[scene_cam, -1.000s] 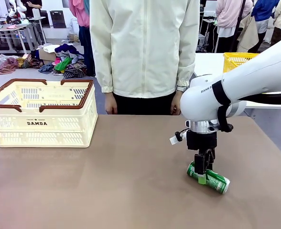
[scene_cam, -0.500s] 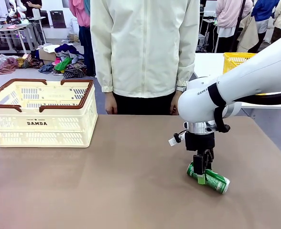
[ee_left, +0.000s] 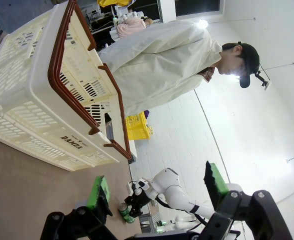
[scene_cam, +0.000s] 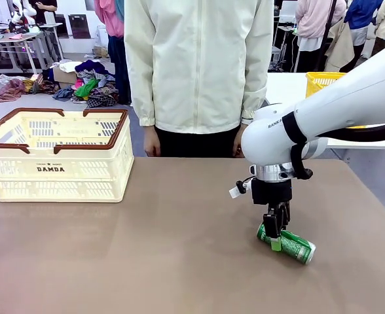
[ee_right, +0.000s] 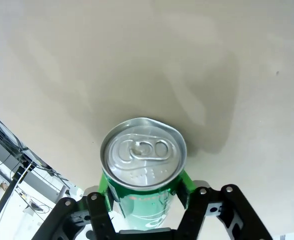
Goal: Place the drinks into the Shopping basket.
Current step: Pick up one drink and place it into the Shopping basket.
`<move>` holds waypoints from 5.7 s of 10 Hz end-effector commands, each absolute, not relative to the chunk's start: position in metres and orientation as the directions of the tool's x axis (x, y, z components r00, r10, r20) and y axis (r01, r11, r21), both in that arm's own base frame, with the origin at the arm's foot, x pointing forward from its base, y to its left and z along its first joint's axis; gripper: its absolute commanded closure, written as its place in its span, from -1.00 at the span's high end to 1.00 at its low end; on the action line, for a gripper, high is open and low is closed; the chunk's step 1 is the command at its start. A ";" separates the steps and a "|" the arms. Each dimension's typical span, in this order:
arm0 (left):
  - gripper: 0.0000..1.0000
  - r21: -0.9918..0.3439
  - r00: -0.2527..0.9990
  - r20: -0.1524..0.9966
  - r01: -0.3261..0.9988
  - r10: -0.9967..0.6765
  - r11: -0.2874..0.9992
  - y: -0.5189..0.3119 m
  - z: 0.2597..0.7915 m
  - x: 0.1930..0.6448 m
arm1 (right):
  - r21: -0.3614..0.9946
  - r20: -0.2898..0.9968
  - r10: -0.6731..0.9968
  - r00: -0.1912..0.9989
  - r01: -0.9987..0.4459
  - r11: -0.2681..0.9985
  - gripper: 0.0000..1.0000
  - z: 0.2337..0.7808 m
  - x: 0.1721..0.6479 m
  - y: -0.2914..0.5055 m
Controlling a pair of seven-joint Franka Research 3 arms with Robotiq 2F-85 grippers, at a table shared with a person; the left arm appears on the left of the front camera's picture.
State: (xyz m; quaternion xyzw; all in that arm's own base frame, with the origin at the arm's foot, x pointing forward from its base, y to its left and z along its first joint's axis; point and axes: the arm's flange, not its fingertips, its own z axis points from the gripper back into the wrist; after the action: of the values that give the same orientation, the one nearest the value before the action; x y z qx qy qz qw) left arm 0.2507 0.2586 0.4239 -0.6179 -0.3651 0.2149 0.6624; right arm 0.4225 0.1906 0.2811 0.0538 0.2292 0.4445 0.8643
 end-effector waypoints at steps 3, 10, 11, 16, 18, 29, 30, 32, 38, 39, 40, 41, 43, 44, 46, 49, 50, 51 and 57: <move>1.00 -0.977 0.651 0.211 0.164 0.729 0.137 0.259 0.426 0.248 | 0.298 -0.315 0.797 0.514 -0.744 0.598 -1.00 0.282 0.424 0.191; 1.00 -0.977 0.651 0.211 0.164 0.729 0.137 0.259 0.426 0.248 | 0.234 0.034 0.608 0.793 -0.598 0.767 -1.00 0.425 0.434 0.232; 1.00 -0.977 0.651 0.211 0.164 0.729 0.137 0.259 0.426 0.248 | 0.325 0.079 0.611 0.788 -0.599 0.732 -1.00 0.437 0.439 0.261; 1.00 -0.977 0.651 0.211 0.164 0.729 0.137 0.259 0.426 0.248 | 0.424 -0.152 0.311 0.938 -0.222 0.878 -1.00 0.384 0.469 0.451; 1.00 -0.977 0.651 0.211 0.164 0.729 0.137 0.259 0.426 0.248 | 0.345 -0.053 0.259 0.965 -0.225 0.911 -1.00 0.358 0.454 0.478; 1.00 -0.977 0.651 0.211 0.164 0.729 0.137 0.259 0.426 0.248 | 0.353 -0.222 0.177 0.959 -0.090 0.931 -1.00 0.325 0.457 0.468; 1.00 -0.977 0.651 0.211 0.164 0.729 0.137 0.259 0.426 0.248 | 0.344 -0.245 0.161 0.956 -0.070 0.937 -1.00 0.322 0.459 0.467; 1.00 -0.977 0.651 0.211 0.164 0.729 0.137 0.259 0.426 0.248 | 0.327 -0.280 0.140 0.950 -0.043 0.944 0.55 0.316 0.461 0.465; 1.00 -0.977 0.651 0.211 0.164 0.729 0.137 0.259 0.426 0.248 | 0.320 -0.258 0.124 0.958 -0.037 0.947 1.00 0.320 0.459 0.461; 1.00 -0.977 0.651 0.211 0.164 0.729 0.137 0.259 0.426 0.248 | 0.349 -0.249 0.161 0.955 -0.066 0.935 1.00 0.328 0.455 0.456; 1.00 -0.977 0.651 0.211 0.164 0.729 0.137 0.259 0.426 0.248 | 0.374 -0.234 0.189 0.954 -0.092 0.923 1.00 0.344 0.449 0.440; 1.00 -0.977 0.651 0.211 0.164 0.729 0.137 0.259 0.426 0.248 | 0.394 -0.237 0.219 0.947 -0.113 0.912 1.00 0.371 0.441 0.404; 1.00 -0.977 0.651 0.211 0.164 0.729 0.137 0.259 0.426 0.248 | 0.372 -0.243 0.211 0.947 -0.110 0.922 1.00 0.424 0.408 0.307; 1.00 -0.977 0.651 0.211 0.164 0.729 0.137 0.259 0.426 0.248 | 0.451 -0.221 0.297 0.929 -0.172 0.876 1.00 0.451 0.378 0.233; 1.00 -0.977 0.651 0.211 0.164 0.729 0.137 0.259 0.426 0.248 | 0.640 -0.098 0.368 0.925 -0.224 0.735 1.00 0.471 0.330 0.124; 1.00 -0.977 0.651 0.211 0.164 0.729 0.137 0.259 0.426 0.248 | 0.821 0.083 0.151 0.985 -0.154 0.550 1.00 0.448 0.254 -0.016; 1.00 -0.977 0.651 0.211 0.164 0.729 0.137 0.259 0.426 0.248 | 0.888 0.142 0.022 0.990 -0.137 0.439 1.00 0.423 0.226 -0.054; 1.00 -0.977 0.651 0.211 0.164 0.729 0.137 0.259 0.426 0.248 | 0.928 0.223 -0.079 0.972 -0.187 0.323 1.00 0.400 0.200 -0.077; 1.00 -0.977 0.651 0.211 0.164 0.729 0.137 0.259 0.426 0.248 | 0.956 0.254 -0.282 0.925 -0.195 0.219 1.00 0.412 0.192 -0.179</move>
State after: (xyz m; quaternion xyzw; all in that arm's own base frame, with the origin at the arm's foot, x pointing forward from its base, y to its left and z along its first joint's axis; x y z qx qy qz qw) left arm 0.2507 0.2594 0.4231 -0.6178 -0.3637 0.2157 0.6630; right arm 0.1886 -0.1886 0.3892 0.6292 -0.1948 -0.0350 0.7516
